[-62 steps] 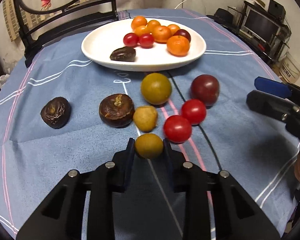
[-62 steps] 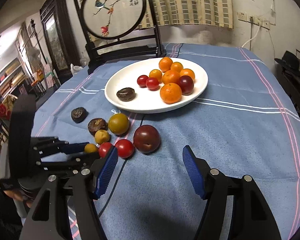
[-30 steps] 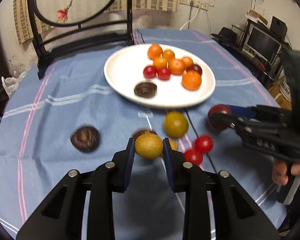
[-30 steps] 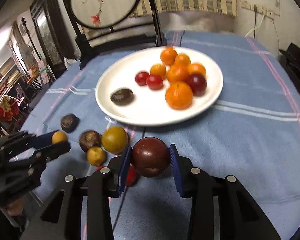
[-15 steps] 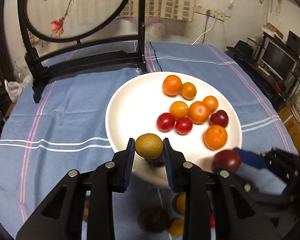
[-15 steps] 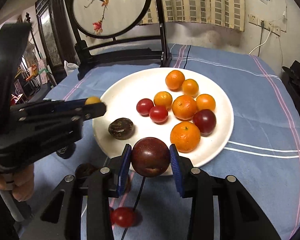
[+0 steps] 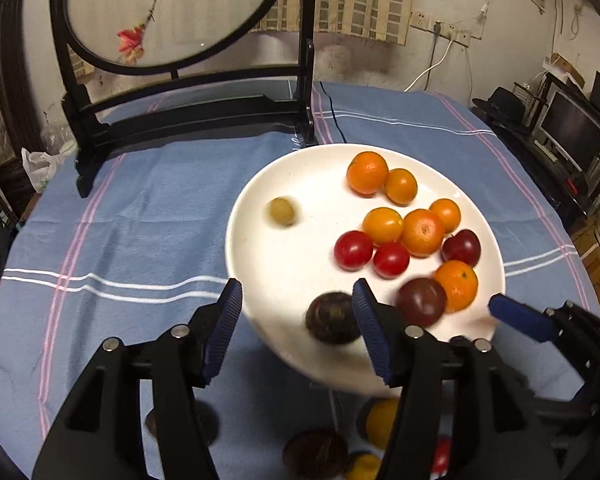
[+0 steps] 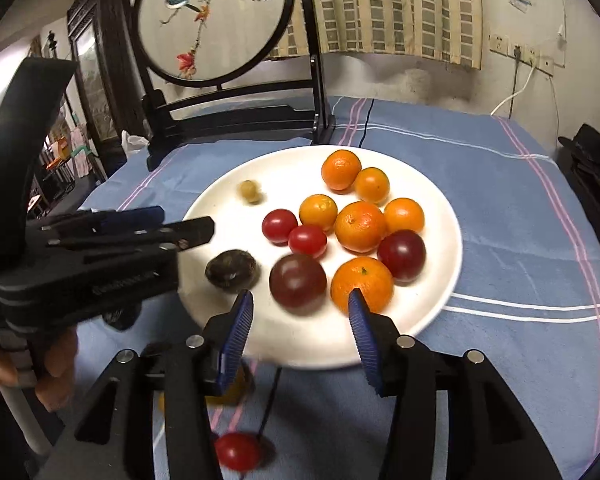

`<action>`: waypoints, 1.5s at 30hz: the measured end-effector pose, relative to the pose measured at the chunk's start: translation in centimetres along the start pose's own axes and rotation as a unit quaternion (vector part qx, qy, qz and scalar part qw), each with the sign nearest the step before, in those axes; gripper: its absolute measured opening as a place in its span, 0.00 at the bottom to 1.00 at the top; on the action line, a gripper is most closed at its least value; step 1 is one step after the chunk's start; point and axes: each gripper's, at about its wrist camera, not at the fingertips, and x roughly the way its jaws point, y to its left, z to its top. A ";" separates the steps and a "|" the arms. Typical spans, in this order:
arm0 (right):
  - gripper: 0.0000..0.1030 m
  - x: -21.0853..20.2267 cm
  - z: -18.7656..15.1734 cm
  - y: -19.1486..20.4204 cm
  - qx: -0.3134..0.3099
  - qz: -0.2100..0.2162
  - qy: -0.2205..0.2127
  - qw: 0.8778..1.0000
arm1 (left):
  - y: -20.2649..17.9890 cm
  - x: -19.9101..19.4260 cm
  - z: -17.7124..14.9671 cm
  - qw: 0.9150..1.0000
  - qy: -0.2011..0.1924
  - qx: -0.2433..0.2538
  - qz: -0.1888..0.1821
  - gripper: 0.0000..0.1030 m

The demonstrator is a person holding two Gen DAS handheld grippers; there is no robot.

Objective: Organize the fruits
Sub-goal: 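Lower the plum and yellow fruit onto the white plate and open both grippers, then grasp a red tomato with the right gripper while the left grasps a dark brown fruit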

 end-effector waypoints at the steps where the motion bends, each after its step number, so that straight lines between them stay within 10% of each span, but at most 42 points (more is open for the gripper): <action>1: 0.49 -0.5 -0.3 0.0 -0.005 -0.001 -0.001 1.000 | 0.1 -0.5 -0.3 1.000 -0.002 0.000 -0.003 0.57; 21: 0.37 -3.5 -9.0 3.9 -0.153 -0.020 0.071 0.985 | 2.1 -4.3 -9.8 0.999 0.024 0.007 -0.023 0.59; 45: 0.29 -2.9 -7.4 3.4 -0.131 0.017 0.066 0.989 | 2.9 -3.6 -11.4 0.997 0.052 0.051 -0.013 0.59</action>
